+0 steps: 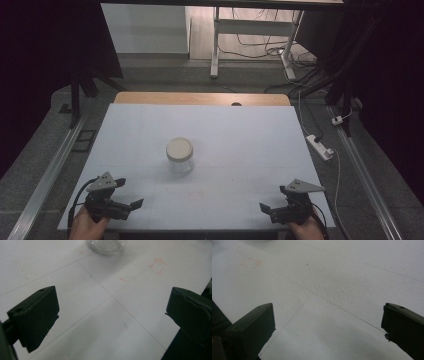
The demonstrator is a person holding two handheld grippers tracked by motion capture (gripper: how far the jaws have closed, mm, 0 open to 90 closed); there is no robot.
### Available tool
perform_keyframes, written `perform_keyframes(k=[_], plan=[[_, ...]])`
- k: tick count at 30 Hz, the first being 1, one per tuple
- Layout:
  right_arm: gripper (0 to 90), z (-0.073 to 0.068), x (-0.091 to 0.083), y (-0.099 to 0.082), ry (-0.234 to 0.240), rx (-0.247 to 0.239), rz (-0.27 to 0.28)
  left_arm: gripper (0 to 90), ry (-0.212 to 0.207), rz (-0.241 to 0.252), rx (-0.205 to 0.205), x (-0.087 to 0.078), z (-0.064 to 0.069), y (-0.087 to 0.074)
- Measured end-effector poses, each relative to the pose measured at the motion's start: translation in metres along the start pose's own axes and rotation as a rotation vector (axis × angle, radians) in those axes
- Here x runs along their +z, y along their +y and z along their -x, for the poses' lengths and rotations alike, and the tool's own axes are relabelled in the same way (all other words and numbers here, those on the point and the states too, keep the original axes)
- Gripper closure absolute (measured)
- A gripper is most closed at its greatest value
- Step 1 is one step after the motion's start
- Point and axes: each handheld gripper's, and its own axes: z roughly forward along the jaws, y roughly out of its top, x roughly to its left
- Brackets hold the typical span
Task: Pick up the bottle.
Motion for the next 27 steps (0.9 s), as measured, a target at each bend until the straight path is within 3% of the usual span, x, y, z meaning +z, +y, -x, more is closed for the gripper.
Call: perform_keyframes(k=[9, 21, 23, 27], plan=[[0.0, -0.001, 0.000, 0.000, 0.007, -0.006, -0.003, 0.0, -0.009, 0.016, 0.031, 0.016, -0.001, 0.014], [0.0, -0.002, 0.001, 0.000, 0.011, -0.027, -0.008, 0.0, -0.025, -0.002, 0.051, 0.038, -0.002, 0.034], [0.0, -0.002, 0.001, 0.000, 0.012, -0.025, -0.010, 0.0, -0.036, -0.022, 0.039, 0.043, -0.002, 0.039], [0.0, -0.002, 0.001, 0.000, 0.013, -0.021, -0.007, 0.0, -0.026, -0.032, 0.057, 0.048, -0.002, 0.044]])
